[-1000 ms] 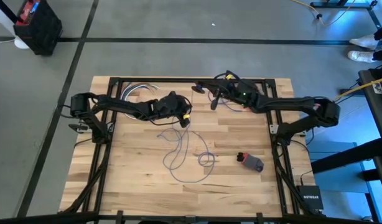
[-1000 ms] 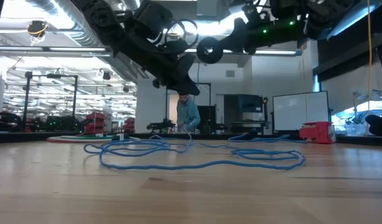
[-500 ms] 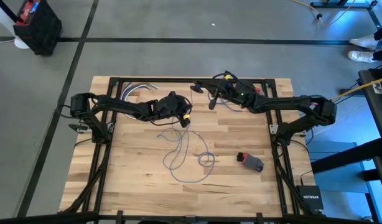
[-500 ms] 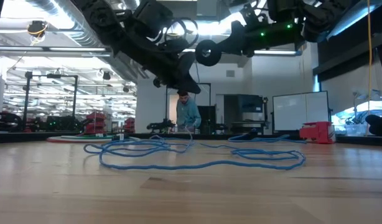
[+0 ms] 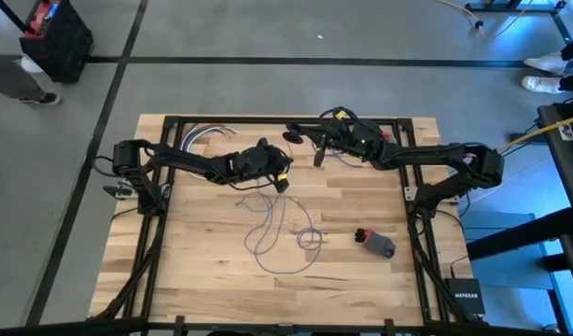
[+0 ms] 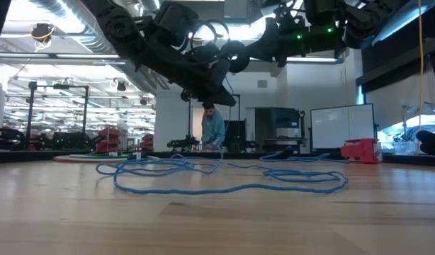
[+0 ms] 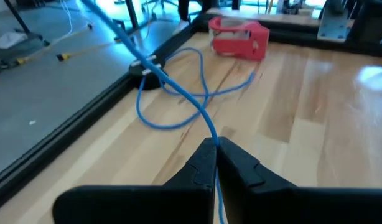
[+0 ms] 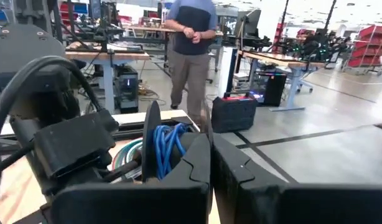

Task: Coil cords
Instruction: Coil the blue wire onto the spool

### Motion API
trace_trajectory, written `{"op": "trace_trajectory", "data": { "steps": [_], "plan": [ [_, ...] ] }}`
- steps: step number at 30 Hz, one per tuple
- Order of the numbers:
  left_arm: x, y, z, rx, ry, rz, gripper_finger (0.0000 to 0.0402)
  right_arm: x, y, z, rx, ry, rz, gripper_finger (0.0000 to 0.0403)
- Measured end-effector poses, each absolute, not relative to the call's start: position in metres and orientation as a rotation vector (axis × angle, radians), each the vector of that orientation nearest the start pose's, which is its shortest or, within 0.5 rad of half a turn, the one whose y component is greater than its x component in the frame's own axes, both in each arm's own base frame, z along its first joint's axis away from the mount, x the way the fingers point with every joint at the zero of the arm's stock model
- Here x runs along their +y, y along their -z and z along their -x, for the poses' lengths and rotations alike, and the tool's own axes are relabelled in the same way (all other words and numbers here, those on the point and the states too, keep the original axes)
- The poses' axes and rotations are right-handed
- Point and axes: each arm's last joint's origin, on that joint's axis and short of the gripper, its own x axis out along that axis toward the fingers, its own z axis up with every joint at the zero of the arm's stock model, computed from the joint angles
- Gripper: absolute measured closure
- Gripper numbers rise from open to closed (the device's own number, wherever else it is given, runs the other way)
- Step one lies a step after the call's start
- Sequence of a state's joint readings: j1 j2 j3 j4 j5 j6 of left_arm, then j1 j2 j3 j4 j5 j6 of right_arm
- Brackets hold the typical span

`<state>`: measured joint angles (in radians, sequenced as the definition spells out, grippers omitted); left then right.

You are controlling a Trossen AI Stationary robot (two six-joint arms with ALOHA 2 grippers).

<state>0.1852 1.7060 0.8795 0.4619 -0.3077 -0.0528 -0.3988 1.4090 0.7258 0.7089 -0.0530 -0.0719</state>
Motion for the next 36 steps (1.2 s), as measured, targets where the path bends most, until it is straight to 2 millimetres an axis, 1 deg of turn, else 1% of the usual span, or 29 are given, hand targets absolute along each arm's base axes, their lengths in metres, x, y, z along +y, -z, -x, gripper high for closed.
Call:
{"op": "trace_trajectory", "data": {
  "steps": [4, 10, 19, 25, 31, 36],
  "plan": [
    [0.078, -0.190, -0.347, 0.358, -0.525, 0.027, 0.0401, -0.115, -0.258, -0.279, -0.014, 0.304, 0.053, 0.0400],
    [0.079, -0.191, -0.347, 0.345, -0.535, 0.034, 0.0401, -0.115, -0.256, -0.281, -0.017, 0.301, 0.051, 0.0400],
    [0.068, -0.193, -0.356, 0.240, -0.466, 0.007, 0.0401, -0.121, -0.234, -0.295, -0.018, 0.303, 0.036, 0.0400],
    [0.060, -0.198, -0.358, 0.210, -0.433, -0.021, 0.0400, -0.123, -0.228, -0.299, -0.014, 0.306, 0.066, 0.0400],
    [0.055, -0.210, -0.356, 0.186, -0.420, -0.027, 0.0400, -0.122, -0.227, -0.299, -0.002, 0.277, 0.092, 0.0400],
    [0.050, -0.224, -0.352, 0.145, -0.407, -0.037, 0.0400, -0.122, -0.224, -0.300, 0.032, 0.265, 0.137, 0.0400]
  ]
}}
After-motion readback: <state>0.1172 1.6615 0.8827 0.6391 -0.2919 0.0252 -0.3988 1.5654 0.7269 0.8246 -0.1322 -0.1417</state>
